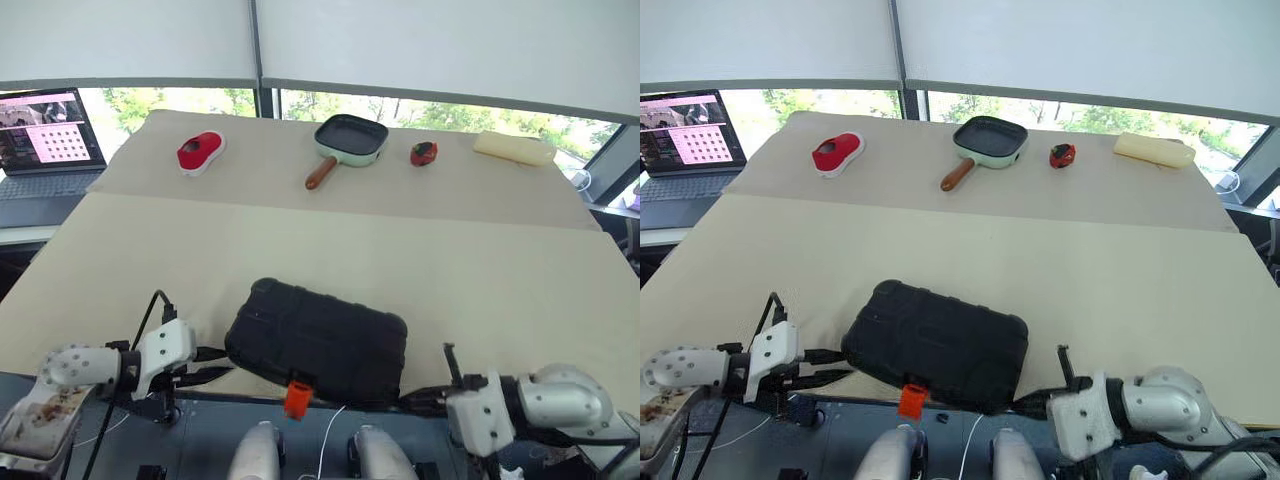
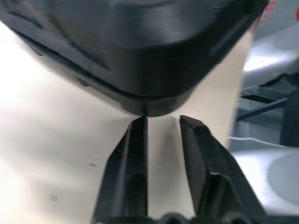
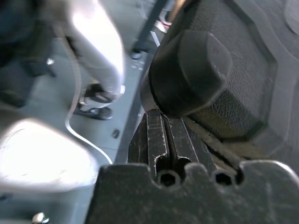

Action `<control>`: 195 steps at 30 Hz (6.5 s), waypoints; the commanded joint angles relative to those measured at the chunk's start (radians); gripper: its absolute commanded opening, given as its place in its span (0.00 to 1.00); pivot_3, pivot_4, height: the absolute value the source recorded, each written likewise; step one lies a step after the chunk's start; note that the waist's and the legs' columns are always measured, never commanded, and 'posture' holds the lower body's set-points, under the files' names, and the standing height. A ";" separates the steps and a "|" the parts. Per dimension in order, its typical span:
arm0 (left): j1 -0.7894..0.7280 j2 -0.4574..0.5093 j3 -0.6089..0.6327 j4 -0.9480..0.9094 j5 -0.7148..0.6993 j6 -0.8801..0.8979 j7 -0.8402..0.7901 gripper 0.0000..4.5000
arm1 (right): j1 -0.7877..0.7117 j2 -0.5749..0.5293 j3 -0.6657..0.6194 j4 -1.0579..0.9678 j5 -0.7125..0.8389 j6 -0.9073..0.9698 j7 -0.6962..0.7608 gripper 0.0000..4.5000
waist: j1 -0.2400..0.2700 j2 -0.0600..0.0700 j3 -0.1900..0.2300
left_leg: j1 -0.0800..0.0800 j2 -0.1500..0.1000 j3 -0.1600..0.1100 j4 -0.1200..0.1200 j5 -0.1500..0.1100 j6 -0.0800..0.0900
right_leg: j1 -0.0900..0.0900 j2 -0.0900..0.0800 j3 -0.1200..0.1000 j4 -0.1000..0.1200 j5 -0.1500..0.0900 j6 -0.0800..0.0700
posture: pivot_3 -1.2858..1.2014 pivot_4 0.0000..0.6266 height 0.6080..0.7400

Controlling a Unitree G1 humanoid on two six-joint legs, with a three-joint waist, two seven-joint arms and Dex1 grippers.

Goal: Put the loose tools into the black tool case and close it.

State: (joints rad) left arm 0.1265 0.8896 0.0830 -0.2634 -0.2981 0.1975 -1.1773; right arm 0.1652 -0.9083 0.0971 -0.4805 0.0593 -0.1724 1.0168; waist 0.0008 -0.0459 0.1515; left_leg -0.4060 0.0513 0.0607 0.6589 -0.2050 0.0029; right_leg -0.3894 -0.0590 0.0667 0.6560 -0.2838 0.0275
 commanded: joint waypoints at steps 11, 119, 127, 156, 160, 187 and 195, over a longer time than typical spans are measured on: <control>-0.122 -0.039 -0.085 0.007 -0.064 0.064 -0.035 0.27 | -0.061 0.077 -0.124 0.046 0.039 0.231 -0.145 0.00 | -0.003 0.002 0.000 | -0.009 -0.002 0.005 -0.003 -0.001 0.000 | -0.008 0.003 0.001 0.001 0.007 0.004 | 0.52 0.24 1.00; -0.883 -0.380 -0.527 0.612 0.261 -0.270 -0.346 0.27 | -0.125 0.205 0.022 -0.255 0.332 0.809 -0.245 0.00 | -0.007 0.004 -0.003 | -0.017 -0.004 0.000 0.016 -0.002 0.005 | -0.004 0.004 -0.002 0.002 0.012 0.014 | 0.52 0.24 1.00; -0.906 -0.387 -0.534 0.649 0.268 -0.301 -0.354 0.27 | -0.098 0.176 0.105 -0.203 0.239 0.783 -0.280 0.00 | -0.010 0.004 -0.003 | -0.015 -0.004 0.000 0.016 -0.002 0.005 | -0.002 0.004 -0.002 0.001 0.012 0.014 | 0.52 0.24 1.00; -0.918 -0.425 -0.552 0.671 0.285 -0.329 -0.345 0.27 | -0.163 0.405 0.063 -0.178 0.255 0.624 -0.319 0.00 | -0.017 0.003 -0.005 | -0.014 -0.002 0.000 0.015 -0.002 0.005 | -0.003 0.005 -0.001 0.001 0.010 0.015 | 0.52 0.24 1.00; -0.922 -0.432 -0.552 0.684 0.289 -0.334 -0.343 0.27 | -0.170 0.394 0.055 -0.205 0.280 0.671 -0.310 0.00 | -0.020 0.003 -0.005 | -0.014 -0.002 0.000 0.015 -0.002 0.005 | -0.003 0.005 -0.001 0.001 0.010 0.015 | 0.52 0.24 1.00; -0.904 -0.408 -0.561 0.658 0.283 -0.328 -0.382 0.25 | 0.034 0.541 0.015 -0.395 0.396 1.097 -0.706 0.59 | -0.013 0.004 -0.007 | -0.015 -0.002 -0.002 0.008 -0.002 0.005 | -0.001 0.003 -0.002 -0.009 0.012 0.014 | 0.52 0.24 1.00; -0.927 -0.416 -0.567 0.678 0.291 -0.339 -0.396 0.25 | 0.012 0.578 0.063 -0.358 0.379 1.092 -0.751 0.59 | -0.016 0.004 -0.007 | -0.014 -0.002 -0.002 0.006 -0.002 0.005 | -0.002 0.003 -0.002 -0.009 0.012 0.013 | 0.52 0.24 1.00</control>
State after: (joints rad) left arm -0.8279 0.4625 -0.4123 0.3708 -0.0721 -0.1484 -1.5339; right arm 0.1958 -0.3333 0.1599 -0.8287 0.4389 0.9275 0.2739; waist -0.0149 -0.0420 0.1447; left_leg -0.4205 0.0493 0.0585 0.6648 -0.2074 0.0082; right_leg -0.3911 -0.0558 0.0647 0.6466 -0.2720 0.0410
